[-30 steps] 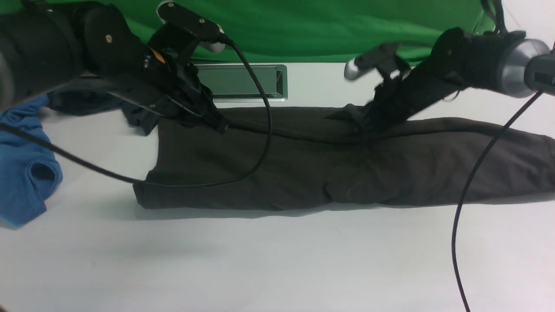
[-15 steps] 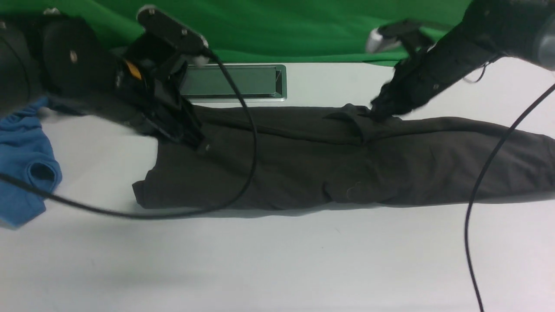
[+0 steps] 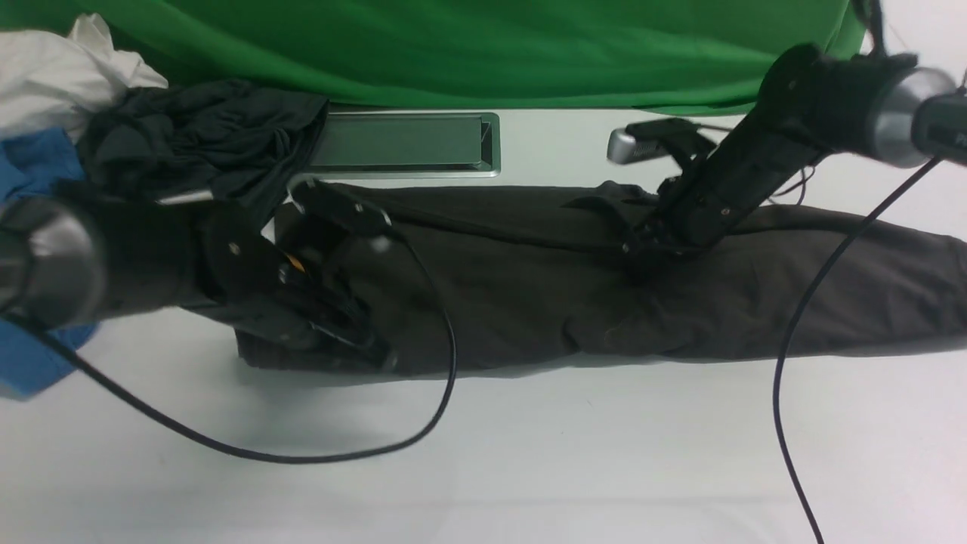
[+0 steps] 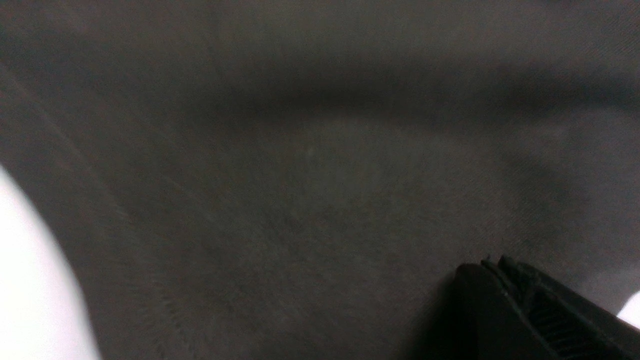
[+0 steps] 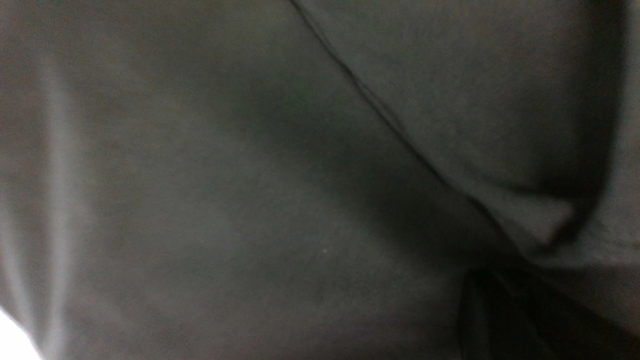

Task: Fold a long-sleeved shirt on a white desktop.
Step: 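Fold the black garment in half by bringing its near edge over to the far edge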

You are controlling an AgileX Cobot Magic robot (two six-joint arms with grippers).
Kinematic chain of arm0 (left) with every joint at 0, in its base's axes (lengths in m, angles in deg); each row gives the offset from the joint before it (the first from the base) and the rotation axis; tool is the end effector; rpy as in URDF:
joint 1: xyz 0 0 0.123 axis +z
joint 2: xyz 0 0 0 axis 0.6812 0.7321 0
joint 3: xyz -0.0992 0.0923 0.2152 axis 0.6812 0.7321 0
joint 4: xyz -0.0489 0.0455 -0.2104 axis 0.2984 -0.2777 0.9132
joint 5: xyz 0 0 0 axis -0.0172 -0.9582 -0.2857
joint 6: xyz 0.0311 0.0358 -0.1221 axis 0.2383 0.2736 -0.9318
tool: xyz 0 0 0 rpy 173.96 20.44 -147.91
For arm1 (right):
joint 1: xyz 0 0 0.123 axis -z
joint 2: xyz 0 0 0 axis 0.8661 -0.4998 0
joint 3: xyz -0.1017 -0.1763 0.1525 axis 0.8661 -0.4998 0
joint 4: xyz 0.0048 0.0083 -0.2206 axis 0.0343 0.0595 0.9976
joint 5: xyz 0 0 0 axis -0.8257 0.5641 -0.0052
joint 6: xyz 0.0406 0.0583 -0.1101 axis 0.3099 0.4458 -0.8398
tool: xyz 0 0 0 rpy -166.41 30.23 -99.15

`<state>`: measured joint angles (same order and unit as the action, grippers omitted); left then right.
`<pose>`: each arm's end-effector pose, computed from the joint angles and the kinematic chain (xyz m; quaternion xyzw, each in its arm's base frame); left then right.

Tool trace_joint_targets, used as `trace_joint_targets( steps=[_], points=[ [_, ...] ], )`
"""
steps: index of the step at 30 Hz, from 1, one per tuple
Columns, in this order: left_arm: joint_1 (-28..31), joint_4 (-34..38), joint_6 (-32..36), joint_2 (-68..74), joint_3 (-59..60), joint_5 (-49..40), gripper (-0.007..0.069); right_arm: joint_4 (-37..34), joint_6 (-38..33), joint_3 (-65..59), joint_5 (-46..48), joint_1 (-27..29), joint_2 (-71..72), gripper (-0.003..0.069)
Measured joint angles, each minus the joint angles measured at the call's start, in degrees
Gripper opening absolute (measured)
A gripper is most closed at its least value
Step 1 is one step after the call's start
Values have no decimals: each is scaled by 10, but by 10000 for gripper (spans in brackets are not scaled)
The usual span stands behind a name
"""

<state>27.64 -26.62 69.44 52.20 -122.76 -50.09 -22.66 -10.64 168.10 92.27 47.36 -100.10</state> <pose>0.3101 -0.0984 0.1143 0.2752 0.9283 -0.0462 0.2456 0.3977 0.1395 0.1039 -0.2600 0.9415 0.1867 0.1059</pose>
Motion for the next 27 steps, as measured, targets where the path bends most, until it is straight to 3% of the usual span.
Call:
trace_joint_targets(
  steps=[7,12,22,27],
  points=[
    [0,4,0,22,-2,15,18,-2,0,0,-40,0,-2,20],
    [0,4,-1,22,-4,14,18,3,1,3,-134,0,-6,24],
    [0,-18,-3,20,-10,7,18,50,1,6,-450,1,-10,45],
    [0,-35,-6,-23,-13,-31,18,50,9,26,-385,6,27,59]
  ],
)
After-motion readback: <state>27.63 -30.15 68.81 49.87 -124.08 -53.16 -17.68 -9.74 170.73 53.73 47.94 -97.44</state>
